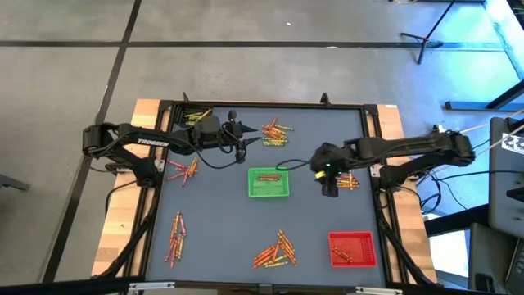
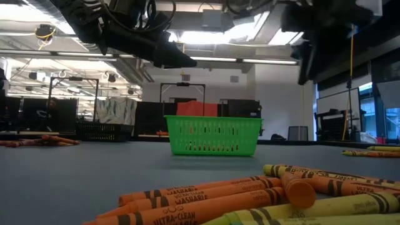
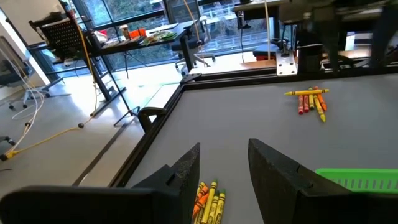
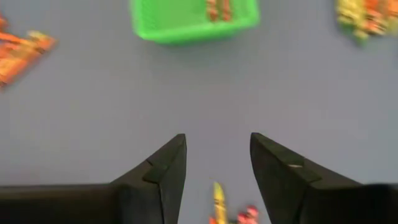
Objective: Sort crayons
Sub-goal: Put the light green crayon into the black bin
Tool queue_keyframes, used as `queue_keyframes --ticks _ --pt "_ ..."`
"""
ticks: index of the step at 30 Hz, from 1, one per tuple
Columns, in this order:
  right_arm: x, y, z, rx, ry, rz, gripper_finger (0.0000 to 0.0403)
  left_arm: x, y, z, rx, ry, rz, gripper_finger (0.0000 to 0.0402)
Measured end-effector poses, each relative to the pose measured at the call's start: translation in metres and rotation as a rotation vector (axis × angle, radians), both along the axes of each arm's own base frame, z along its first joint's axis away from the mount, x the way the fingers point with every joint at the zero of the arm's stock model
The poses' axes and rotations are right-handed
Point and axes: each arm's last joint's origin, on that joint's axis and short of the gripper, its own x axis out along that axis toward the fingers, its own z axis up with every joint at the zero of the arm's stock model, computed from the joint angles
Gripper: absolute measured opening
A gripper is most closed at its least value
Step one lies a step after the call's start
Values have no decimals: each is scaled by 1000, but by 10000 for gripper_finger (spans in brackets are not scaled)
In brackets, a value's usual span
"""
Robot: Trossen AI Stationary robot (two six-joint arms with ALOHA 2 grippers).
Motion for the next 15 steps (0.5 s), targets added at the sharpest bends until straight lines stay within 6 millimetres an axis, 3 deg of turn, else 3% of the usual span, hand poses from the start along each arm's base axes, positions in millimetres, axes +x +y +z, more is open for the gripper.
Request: queue_keyframes --ticks 6,15 --pt "-27 -8 -16 -103 92 -141 172 0 0 0 0 0 0 119" --pt "-57 -37 -51 21 332 -569 172 0 0 0 -1 -1 0 119"
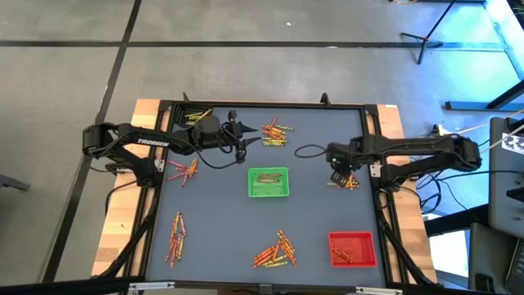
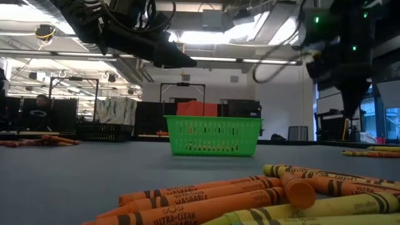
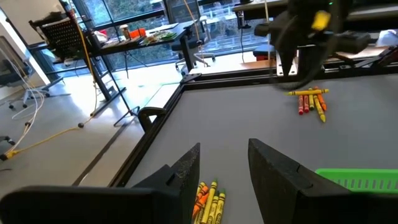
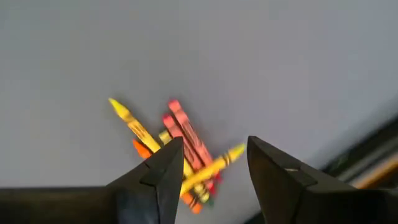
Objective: Sort crayons
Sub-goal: Put the light green crayon into the black bin
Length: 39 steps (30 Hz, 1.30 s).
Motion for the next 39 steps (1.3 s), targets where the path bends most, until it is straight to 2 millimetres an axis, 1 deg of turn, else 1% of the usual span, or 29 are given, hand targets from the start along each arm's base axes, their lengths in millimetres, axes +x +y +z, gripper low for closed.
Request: queue_keyframes --ticks 5,8,11,15,18,23,26,30,33,36,39 --pt "-8 -7 -10 115 24 -192 172 0 0 -2 -1 23 -1 119" --pt "-14 -8 -18 147 50 -292 172 -1 0 -3 -2 31 -1 119" --pt "-20 -8 -28 157 82 -350 172 -1 0 -3 -1 30 -1 119" --pt "-25 -7 -38 156 108 -381 172 -1 0 -3 -1 30 -1 119" --pt "-25 -9 -42 134 87 -382 172 -1 0 -3 -2 29 -1 119" --pt "-26 -16 -53 132 85 -408 172 0 0 -2 -1 26 -1 119" --pt "-30 -22 -60 129 135 -421 172 0 0 -2 -1 26 -2 119" --pt "-31 -29 -65 106 171 -431 171 0 0 -2 0 26 -1 119" --pt "-29 -31 -67 107 163 -418 159 0 0 -2 0 26 -2 119" --pt "-29 -30 -68 127 170 -415 133 0 0 -2 0 26 -1 119" --pt "-29 -30 -67 111 173 -413 112 0 0 -2 -1 26 -1 119"
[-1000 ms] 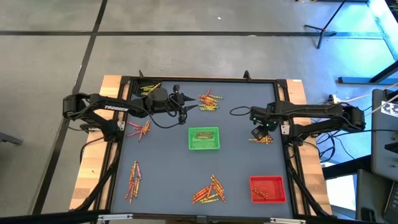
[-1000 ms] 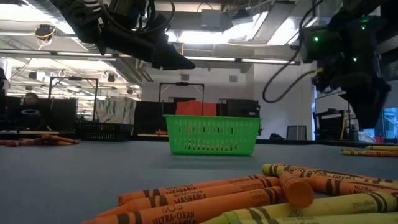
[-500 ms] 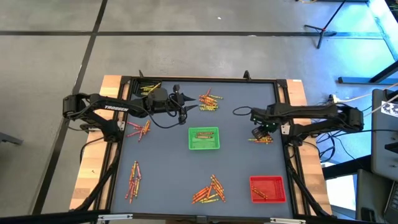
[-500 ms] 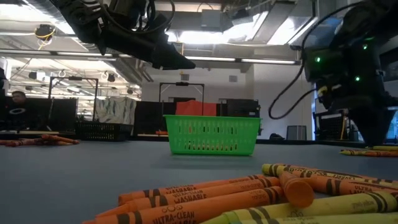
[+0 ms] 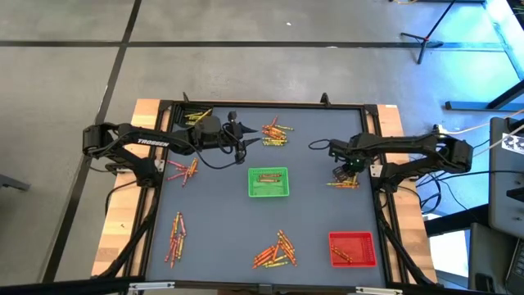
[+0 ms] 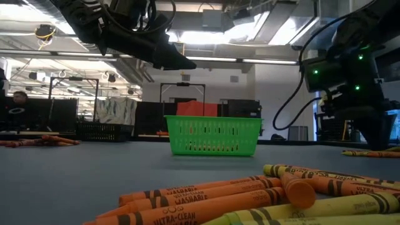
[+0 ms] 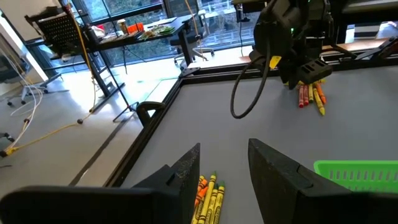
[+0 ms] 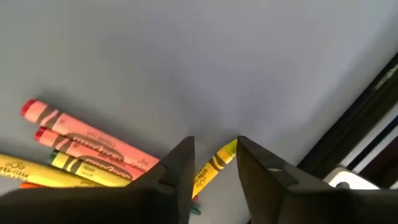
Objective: Sort crayons
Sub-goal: Put the light green crayon into the black bin
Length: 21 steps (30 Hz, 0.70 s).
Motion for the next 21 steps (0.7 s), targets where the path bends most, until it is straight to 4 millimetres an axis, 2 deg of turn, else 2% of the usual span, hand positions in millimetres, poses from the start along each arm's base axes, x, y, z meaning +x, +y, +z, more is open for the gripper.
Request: queue_keyframes --ticks 7,11,14,21 --pt "10 -4 16 -18 -23 22 102 0 0 0 0 0 0 119" --pt "8 -3 25 -1 31 -7 105 0 0 0 0 0 0 119" --pt "4 -1 24 21 64 -29 128 0 0 0 0 0 0 119" --pt "8 1 23 127 -14 -59 214 0 0 0 0 0 0 119"
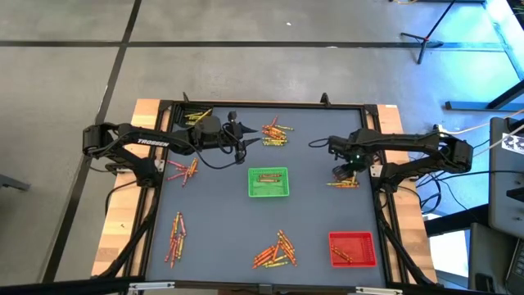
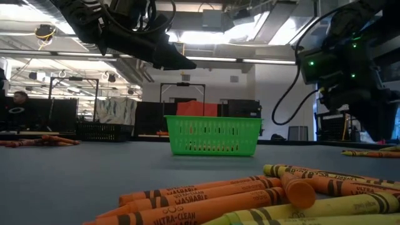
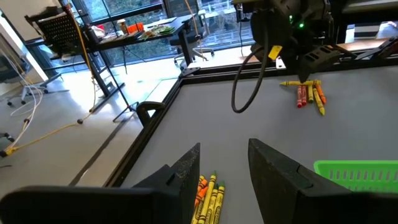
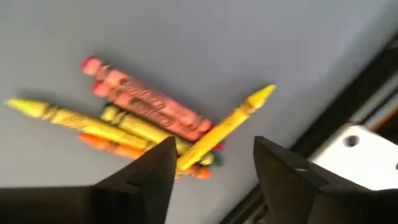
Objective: Sort crayons
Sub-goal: Put the light green crayon into the black bin
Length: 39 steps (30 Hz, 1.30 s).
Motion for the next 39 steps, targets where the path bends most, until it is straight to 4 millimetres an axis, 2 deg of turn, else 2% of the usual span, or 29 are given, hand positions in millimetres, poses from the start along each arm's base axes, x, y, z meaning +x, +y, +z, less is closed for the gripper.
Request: queue_keyframes --ticks 3,7,12,19,36,39 --pt "1 1 0 56 -26 -17 232 0 0 0 -1 0 0 119" --pt "2 2 -3 90 -18 -21 227 0 0 0 -2 -1 0 119" --pt "0 4 -16 151 15 -7 179 0 0 0 -1 0 0 119" --pt "1 3 -21 139 28 35 109 0 0 0 -1 -1 0 119" --pt "-1 0 -21 56 71 121 8 0 0 1 0 -6 0 119" --pt "-1 0 -20 57 74 148 2 0 0 1 0 -6 0 119"
